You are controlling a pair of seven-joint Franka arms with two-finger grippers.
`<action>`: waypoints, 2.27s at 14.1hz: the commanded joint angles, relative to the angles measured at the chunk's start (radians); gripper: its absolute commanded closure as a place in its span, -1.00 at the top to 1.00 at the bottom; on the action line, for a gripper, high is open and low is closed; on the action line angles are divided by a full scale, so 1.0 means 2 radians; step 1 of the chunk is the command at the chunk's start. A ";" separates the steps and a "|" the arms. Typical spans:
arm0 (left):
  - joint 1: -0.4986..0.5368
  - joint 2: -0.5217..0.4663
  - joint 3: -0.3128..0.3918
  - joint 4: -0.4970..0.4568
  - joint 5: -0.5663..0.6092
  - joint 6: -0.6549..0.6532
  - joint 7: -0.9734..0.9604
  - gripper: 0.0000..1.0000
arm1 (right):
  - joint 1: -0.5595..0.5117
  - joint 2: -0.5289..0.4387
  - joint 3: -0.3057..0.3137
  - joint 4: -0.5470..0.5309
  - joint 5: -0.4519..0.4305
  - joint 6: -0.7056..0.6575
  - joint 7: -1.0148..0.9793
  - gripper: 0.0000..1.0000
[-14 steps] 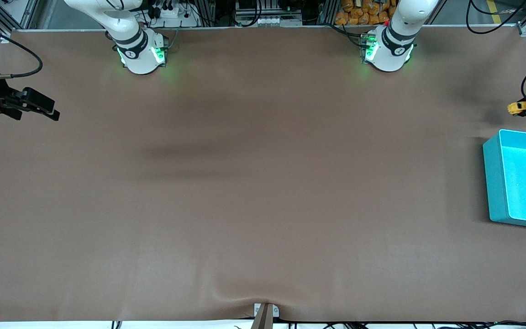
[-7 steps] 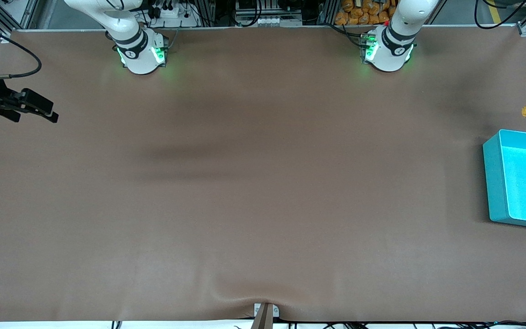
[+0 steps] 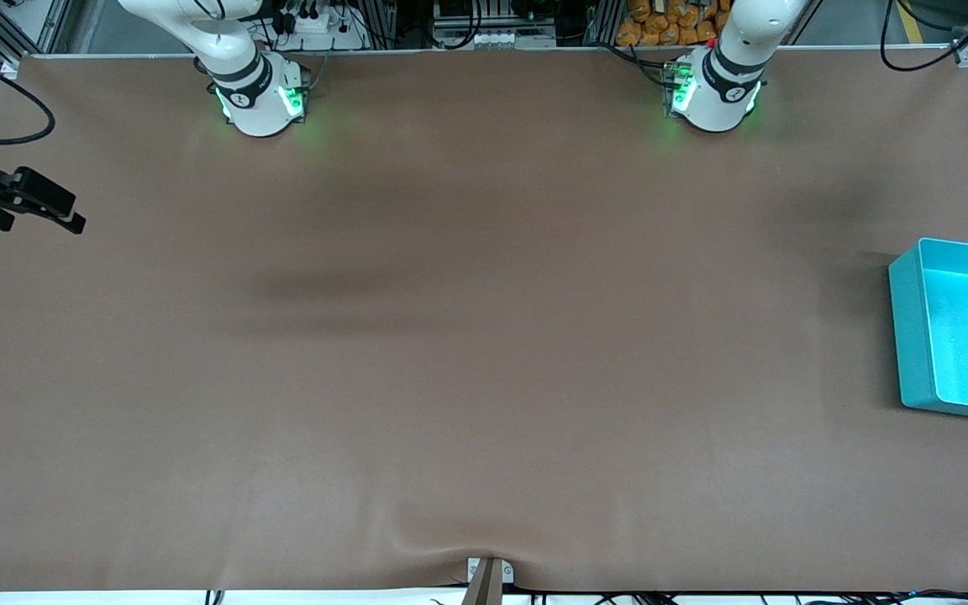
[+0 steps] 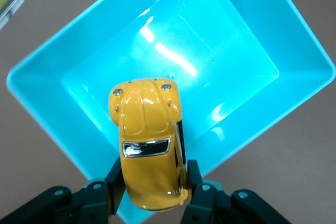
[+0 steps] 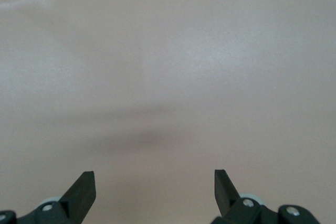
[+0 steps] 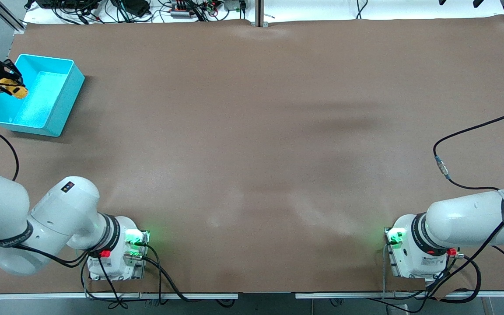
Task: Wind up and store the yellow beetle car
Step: 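Lift the car with the left gripper and carry it over the bin, then lower the car into the cyan bin and open the left gripper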
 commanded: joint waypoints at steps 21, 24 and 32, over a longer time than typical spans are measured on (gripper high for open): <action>-0.090 0.216 0.024 0.197 0.178 -0.086 0.321 -1.00 | -0.013 -0.004 0.007 -0.005 -0.005 -0.002 -0.008 1.00; -0.090 0.224 0.033 0.204 0.184 -0.086 0.325 -1.00 | -0.014 -0.004 0.006 -0.005 -0.007 -0.002 -0.009 1.00; -0.088 0.243 0.042 0.204 0.203 -0.085 0.348 -1.00 | -0.013 -0.004 0.006 -0.006 -0.012 -0.002 -0.008 1.00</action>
